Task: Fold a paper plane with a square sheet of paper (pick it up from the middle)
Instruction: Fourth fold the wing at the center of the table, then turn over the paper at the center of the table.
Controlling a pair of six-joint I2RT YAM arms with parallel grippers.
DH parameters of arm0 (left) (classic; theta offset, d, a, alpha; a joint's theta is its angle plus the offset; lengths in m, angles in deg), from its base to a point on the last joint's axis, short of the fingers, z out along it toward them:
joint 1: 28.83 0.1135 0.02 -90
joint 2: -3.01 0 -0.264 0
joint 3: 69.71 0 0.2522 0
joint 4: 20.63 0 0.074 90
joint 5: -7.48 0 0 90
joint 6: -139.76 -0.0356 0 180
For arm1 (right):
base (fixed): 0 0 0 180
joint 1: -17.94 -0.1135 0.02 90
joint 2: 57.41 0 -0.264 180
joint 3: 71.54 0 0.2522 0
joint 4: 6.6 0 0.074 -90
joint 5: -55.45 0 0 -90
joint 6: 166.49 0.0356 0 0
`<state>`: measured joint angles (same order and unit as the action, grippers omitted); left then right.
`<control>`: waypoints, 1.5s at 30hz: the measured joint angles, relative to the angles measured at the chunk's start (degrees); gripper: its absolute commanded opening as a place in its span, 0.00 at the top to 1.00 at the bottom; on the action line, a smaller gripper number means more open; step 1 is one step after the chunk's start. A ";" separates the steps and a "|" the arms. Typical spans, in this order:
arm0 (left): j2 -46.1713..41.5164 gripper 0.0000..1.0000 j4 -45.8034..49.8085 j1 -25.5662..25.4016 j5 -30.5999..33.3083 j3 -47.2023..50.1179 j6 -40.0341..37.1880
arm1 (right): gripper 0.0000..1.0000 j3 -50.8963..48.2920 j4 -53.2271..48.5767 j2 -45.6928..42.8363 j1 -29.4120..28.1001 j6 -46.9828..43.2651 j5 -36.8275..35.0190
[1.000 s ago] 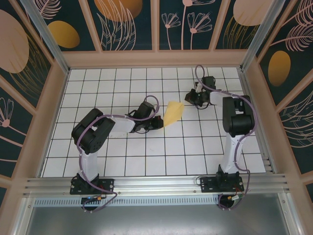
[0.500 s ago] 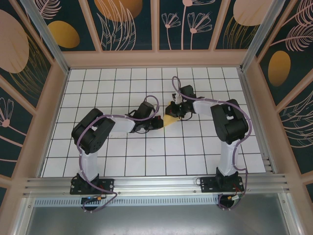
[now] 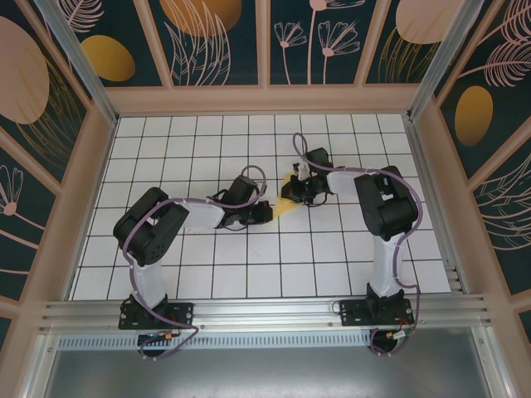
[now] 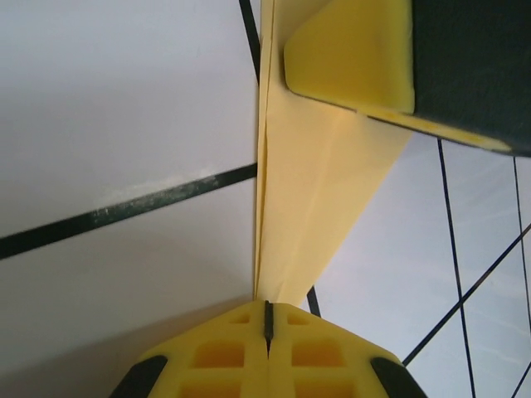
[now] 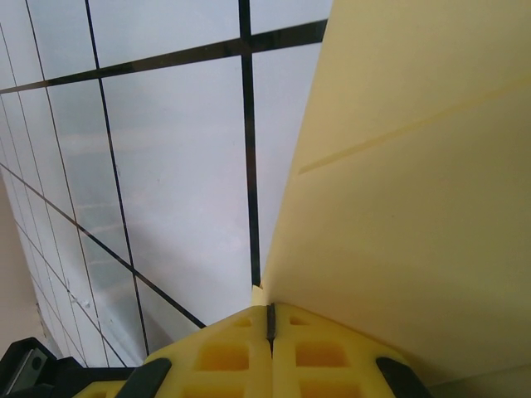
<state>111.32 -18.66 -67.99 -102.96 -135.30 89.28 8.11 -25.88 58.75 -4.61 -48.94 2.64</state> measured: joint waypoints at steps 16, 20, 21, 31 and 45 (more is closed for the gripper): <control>-5.11 0.85 9.01 -1.11 5.99 0.11 -1.31 | 0.69 1.99 -0.24 -1.79 0.04 2.40 -2.14; -7.63 0.71 9.05 -1.14 10.73 -0.81 0.35 | 0.59 0.39 0.42 -6.86 0.79 5.51 -6.36; -8.02 0.66 9.05 -1.14 12.09 -1.16 0.74 | 0.58 -0.85 0.83 -8.76 1.40 6.91 -7.69; -7.43 0.41 9.46 -0.13 20.09 -4.63 2.78 | 0.59 -6.80 2.97 -11.67 5.42 15.41 -11.91; 2.75 0.46 4.00 1.46 9.18 -12.55 0.50 | 0.64 -4.74 3.61 -6.97 5.20 16.31 -10.34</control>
<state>114.07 -14.66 -66.53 -93.78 -147.85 89.79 3.37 -22.28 51.78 0.60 -32.63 -7.70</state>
